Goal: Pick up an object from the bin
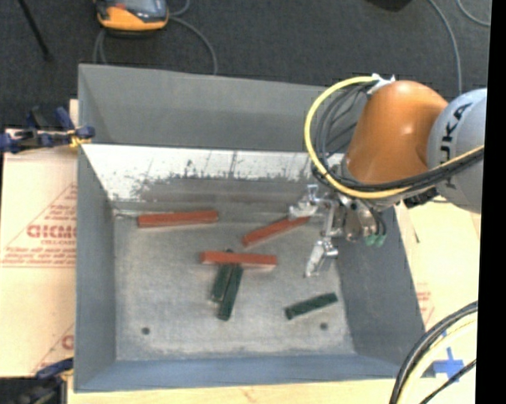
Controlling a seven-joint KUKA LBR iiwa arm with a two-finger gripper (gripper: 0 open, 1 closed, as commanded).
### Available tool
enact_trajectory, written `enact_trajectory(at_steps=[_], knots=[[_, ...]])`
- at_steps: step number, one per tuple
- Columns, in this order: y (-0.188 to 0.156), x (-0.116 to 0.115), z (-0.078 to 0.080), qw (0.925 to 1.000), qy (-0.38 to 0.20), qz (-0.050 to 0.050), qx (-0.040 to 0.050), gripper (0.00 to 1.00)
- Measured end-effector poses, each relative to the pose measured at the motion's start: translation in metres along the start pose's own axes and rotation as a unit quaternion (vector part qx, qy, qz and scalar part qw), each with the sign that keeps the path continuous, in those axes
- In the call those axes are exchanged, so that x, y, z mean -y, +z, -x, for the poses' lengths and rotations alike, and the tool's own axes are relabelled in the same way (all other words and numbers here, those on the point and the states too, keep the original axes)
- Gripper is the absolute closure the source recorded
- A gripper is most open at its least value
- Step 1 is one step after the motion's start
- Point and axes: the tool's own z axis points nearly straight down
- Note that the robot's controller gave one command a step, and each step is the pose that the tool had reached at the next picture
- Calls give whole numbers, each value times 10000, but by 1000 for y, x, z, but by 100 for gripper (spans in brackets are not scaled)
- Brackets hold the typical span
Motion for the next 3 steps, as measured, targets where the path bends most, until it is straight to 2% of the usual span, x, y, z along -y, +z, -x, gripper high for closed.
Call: enact_trajectory(at_steps=[1, 2, 3], knots=[[108, -44, 9, 9971, -753, -23, 51, 100], [108, -44, 9, 9971, -752, -23, 51, 100], [-69, -72, 10, 9970, -771, -11, 41, 100]])
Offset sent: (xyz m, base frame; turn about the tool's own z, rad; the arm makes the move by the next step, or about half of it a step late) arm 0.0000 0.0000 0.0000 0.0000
